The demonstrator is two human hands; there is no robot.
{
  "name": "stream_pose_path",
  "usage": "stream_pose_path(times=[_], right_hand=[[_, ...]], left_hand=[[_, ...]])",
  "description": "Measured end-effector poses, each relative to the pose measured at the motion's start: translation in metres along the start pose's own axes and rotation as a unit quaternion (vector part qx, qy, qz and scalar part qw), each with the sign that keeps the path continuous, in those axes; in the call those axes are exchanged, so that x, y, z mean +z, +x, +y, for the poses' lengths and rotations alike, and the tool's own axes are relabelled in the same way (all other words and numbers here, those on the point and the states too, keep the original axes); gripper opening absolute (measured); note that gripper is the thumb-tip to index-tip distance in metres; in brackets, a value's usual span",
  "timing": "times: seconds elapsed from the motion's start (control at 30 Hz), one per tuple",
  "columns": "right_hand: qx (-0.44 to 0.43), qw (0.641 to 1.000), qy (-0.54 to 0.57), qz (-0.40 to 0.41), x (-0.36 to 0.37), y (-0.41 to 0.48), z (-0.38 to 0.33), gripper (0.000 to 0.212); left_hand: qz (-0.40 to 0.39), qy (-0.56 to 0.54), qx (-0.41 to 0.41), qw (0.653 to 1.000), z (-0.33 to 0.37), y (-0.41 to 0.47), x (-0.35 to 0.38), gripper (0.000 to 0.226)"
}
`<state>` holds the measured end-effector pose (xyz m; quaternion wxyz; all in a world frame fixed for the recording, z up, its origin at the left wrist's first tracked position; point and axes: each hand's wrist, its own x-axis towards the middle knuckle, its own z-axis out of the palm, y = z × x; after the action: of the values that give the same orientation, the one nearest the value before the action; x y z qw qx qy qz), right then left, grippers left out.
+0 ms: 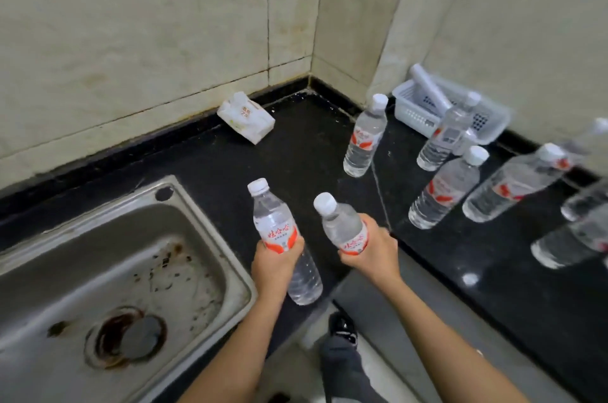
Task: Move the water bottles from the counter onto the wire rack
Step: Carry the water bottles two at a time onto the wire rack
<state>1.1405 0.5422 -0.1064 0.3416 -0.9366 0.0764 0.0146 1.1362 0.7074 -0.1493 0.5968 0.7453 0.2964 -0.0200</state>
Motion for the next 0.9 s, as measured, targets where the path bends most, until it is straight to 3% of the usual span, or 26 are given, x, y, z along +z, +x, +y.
stream_pose_path(times=[0.23, 0.37, 0.67, 0.9], right_hand=[[0.170, 0.985, 0.018, 0.004, -0.014, -0.113, 0.069, 0.061], [0.251, 0.963, 0.052, 0.083, -0.041, -0.169, 0.105, 0.054], [0.387, 0.852, 0.161, 0.315, -0.122, -0.307, 0.197, 0.053], [0.433, 0.757, 0.194, 0.448, -0.200, -0.471, 0.284, 0.054]], left_hand=[[-0.123, 0.076, 0.073, 0.987, -0.007, -0.067, 0.008, 0.049], [-0.216, 0.120, 0.103, 0.964, -0.010, -0.110, 0.034, 0.050], [-0.437, 0.165, 0.201, 0.861, -0.024, -0.260, 0.132, 0.048], [-0.557, 0.160, 0.214, 0.786, -0.068, -0.435, 0.206, 0.033]])
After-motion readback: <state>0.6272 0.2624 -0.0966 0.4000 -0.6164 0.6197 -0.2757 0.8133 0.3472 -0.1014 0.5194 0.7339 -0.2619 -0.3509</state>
